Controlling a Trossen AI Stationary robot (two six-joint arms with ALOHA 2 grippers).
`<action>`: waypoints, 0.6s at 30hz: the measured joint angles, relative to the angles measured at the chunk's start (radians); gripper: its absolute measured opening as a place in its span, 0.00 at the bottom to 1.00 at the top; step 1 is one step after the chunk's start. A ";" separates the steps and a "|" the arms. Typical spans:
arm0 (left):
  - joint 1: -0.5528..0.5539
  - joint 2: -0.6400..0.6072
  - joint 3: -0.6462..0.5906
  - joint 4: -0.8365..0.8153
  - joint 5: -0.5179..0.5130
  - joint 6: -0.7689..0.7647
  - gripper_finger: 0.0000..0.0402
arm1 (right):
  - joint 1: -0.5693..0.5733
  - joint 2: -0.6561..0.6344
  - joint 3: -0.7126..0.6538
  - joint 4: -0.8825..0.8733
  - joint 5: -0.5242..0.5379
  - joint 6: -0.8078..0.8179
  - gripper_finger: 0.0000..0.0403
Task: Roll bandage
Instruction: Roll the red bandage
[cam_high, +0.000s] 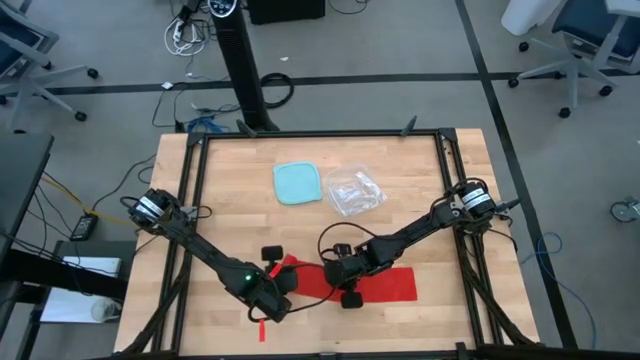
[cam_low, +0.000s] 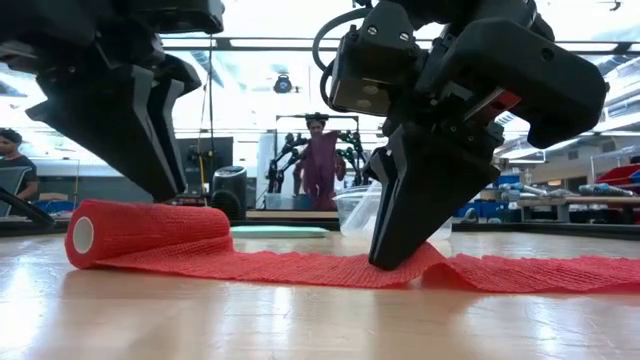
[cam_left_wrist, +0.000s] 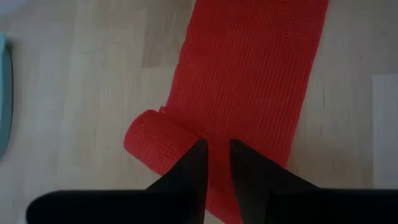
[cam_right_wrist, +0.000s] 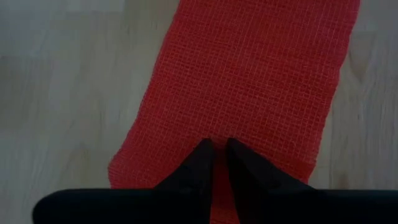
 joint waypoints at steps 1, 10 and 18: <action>0.000 0.000 -0.012 0.026 -0.001 -0.001 0.18 | 0.000 0.000 0.000 0.000 0.000 0.000 0.12; 0.000 0.000 -0.095 0.195 0.003 -0.006 0.18 | 0.000 0.000 0.000 -0.006 0.000 0.001 0.12; 0.005 0.000 -0.094 0.312 -0.005 0.061 0.18 | 0.000 0.001 -0.001 0.002 -0.001 0.000 0.12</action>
